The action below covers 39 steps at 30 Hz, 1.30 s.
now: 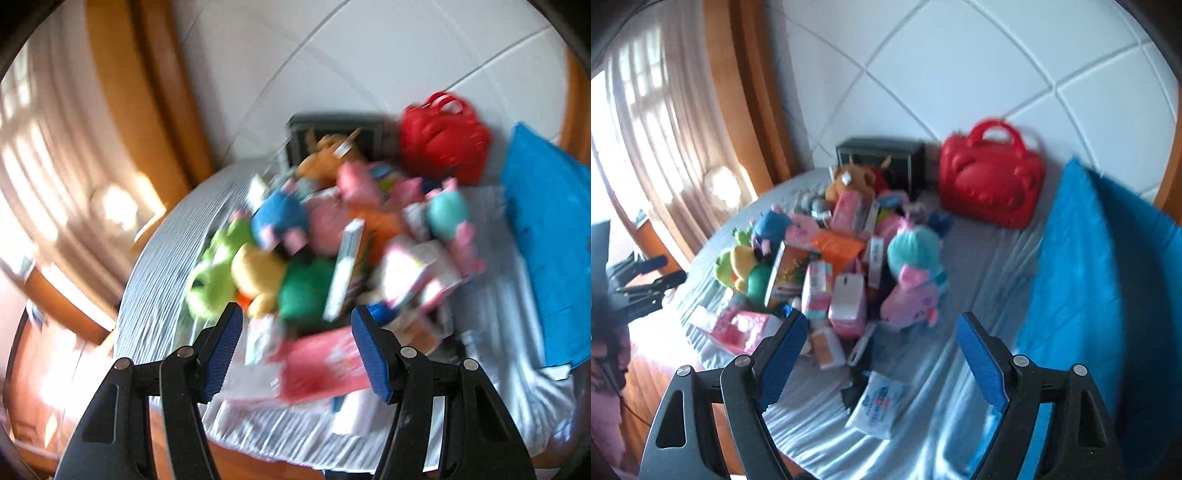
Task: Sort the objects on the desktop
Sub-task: 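Grasp the pink-white tissue pack with left tool while right tool grasps white plush bunny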
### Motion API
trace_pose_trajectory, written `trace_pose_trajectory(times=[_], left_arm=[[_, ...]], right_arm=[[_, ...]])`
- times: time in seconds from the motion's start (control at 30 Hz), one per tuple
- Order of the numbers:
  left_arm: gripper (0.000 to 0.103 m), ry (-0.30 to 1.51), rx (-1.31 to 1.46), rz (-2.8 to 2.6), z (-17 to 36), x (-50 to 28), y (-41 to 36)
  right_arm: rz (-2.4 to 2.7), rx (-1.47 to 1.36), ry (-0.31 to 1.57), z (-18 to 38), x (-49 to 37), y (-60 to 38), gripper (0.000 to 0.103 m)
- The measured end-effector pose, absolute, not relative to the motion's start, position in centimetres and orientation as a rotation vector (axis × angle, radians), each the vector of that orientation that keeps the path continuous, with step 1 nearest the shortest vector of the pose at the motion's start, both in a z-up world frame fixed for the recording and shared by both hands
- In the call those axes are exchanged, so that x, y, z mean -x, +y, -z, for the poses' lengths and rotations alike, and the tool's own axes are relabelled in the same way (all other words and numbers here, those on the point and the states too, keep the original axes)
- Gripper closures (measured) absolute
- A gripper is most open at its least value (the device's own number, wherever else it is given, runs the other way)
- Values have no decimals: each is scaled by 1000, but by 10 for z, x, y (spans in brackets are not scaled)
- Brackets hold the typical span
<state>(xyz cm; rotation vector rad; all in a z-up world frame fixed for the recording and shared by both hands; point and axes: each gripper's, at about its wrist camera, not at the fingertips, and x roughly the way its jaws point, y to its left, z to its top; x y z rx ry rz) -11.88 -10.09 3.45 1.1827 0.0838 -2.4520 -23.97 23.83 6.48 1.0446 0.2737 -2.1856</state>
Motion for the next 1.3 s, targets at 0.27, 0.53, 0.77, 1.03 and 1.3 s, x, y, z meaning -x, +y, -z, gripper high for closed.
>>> trace_pose_trajectory(times=[0.27,0.53,0.77,1.03,1.3], left_arm=[[43,283,-1197,2304,38,72,-155],[43,358,-1199,2294,86,58,-148],[30,363,-1231,2276,105,81,-160],[28,375,-1259,2273,126,98,-182],[55,335,-1158,2333,115,82,-185]], right_arm=[[2192,-1229,280,21,244,228,19],[2104,-1394,256,77,241,220,19],[2054,-1407,300,85,234,206,15],[2013,-1440,346,98,226,195,12],[1932,-1381,373,103,214,146,12]])
